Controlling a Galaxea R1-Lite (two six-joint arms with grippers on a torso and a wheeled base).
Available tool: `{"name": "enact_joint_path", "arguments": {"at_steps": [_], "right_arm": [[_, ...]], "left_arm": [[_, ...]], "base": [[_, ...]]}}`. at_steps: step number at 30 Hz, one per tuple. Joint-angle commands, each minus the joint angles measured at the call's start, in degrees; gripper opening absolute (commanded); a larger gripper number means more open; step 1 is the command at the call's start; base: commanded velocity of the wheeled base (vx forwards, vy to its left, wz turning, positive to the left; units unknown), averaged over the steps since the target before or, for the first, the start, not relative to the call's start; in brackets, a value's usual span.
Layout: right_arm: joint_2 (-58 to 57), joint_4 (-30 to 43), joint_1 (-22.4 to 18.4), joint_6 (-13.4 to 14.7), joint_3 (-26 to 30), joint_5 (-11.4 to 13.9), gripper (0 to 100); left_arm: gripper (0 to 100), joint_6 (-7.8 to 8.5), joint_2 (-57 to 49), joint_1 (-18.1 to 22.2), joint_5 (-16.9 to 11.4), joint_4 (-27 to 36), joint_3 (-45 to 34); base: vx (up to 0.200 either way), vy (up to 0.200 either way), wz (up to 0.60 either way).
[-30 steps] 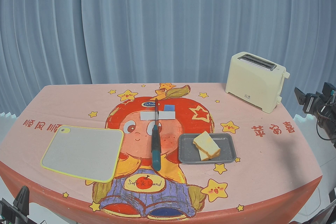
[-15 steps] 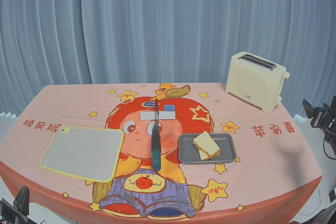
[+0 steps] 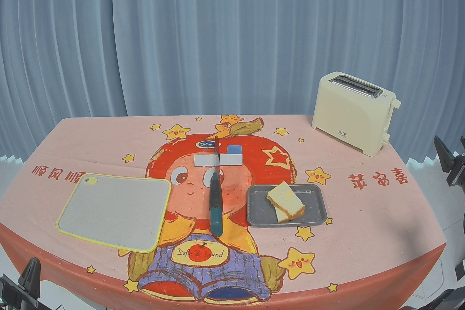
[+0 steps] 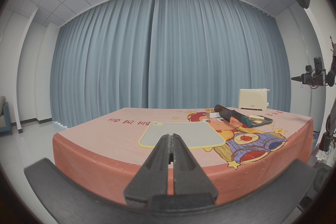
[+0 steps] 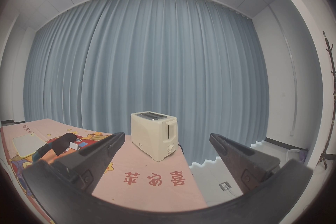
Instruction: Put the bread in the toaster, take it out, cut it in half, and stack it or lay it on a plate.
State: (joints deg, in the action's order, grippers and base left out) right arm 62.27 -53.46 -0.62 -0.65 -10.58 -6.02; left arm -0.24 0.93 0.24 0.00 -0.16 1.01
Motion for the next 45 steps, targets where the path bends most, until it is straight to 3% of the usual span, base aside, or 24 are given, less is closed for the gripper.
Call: {"name": "enact_joint_path", "arguments": {"at_steps": [1, 6, 12, 19, 29, 31, 33, 45], "right_arm": [[-4.3, 0.1, 0.0, -0.1, 1.4, 0.2, 100], [-7.7, 0.1, -0.3, -0.1, 4.2, 3.6, 100], [-11.3, 0.4, -1.0, -0.1, 6.5, 5.8, 100], [-15.7, 1.7, -1.0, -0.1, 10.6, 6.0, 100], [-32.4, 23.6, -0.5, -0.2, 8.7, 8.4, 100], [-32.7, 23.8, -0.5, -0.2, 8.6, 8.5, 100], [-37.6, 31.8, -0.3, -0.2, 7.3, 8.7, 100], [-53.2, 48.8, -0.1, -0.1, 7.8, 9.9, 100]], "left_arm": [[0, -0.02, -0.6, 0.0, 0.0, 0.0, -1.0], [0, -0.02, -0.6, 0.0, 0.0, 0.0, -1.0], [0, -0.02, -0.6, 0.0, 0.0, 0.0, -1.0], [0, -0.02, -0.6, 0.0, 0.0, 0.0, -1.0], [0, -0.02, -0.6, 0.0, 0.0, 0.0, -1.0], [0, -0.02, -0.6, 0.0, 0.0, 0.0, -1.0], [0, -0.02, -0.6, 0.0, 0.0, 0.0, -1.0], [0, -0.02, -0.6, 0.0, 0.0, 0.0, -1.0]], "base": [[0.0, 0.0, 0.0], [0.0, 0.0, 0.0], [0.0, 0.0, 0.0], [0.0, 0.0, 0.0], [0.0, 0.0, 0.0], [0.0, 0.0, 0.0], [0.0, 0.0, 0.0], [0.0, 0.0, 0.0]]}}
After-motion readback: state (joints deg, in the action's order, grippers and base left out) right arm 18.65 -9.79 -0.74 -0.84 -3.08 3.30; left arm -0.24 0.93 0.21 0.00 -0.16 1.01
